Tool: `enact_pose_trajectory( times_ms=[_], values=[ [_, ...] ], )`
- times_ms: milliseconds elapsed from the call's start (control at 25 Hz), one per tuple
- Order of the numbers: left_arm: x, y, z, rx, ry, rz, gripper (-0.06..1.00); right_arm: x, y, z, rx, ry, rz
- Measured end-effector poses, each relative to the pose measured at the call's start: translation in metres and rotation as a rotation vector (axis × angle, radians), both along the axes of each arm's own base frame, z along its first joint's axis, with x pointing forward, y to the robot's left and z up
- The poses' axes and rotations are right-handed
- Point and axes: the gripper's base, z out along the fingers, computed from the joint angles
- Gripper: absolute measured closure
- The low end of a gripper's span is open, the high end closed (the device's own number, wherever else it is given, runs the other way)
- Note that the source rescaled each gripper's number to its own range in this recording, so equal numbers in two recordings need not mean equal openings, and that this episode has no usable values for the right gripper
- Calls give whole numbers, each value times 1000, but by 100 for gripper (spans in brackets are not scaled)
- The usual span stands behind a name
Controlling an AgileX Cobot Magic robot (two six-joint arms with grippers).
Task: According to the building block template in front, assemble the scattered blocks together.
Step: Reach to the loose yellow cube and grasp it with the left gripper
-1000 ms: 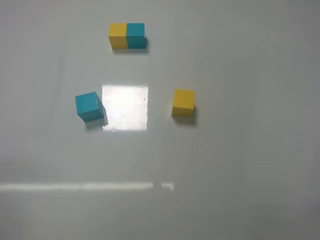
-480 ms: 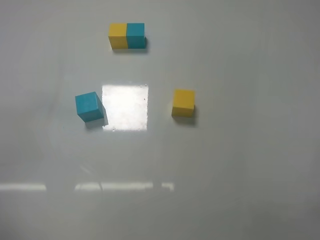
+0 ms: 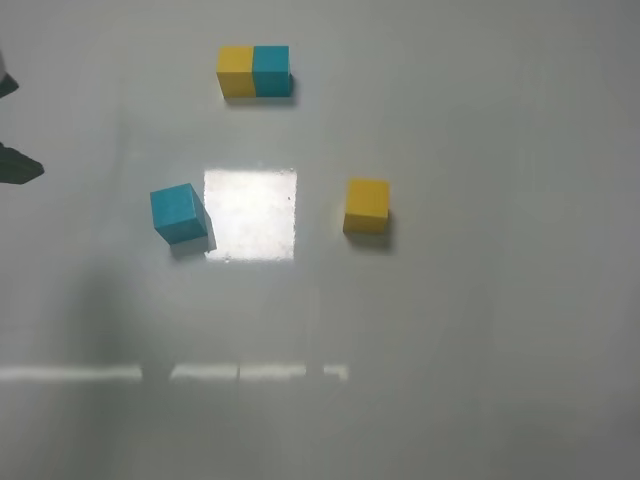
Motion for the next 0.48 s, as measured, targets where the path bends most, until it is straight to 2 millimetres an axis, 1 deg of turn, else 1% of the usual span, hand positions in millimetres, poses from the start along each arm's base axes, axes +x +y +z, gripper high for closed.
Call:
enact_pose_trajectory(
  times_ms=[120,160,240,480],
  values=[
    [15,-35,-1,56,0,-90,18,0,0,0,0,0,0],
    [18,-43,-1,69,-1,-110,18,0,0,0,0,0,0],
    [22,-63,-3,100,-5,-167,18,0,0,0,0,0,0],
    [28,-110,-11,174,-21,-284,18,0,0,0,0,0,0]
  ],
)
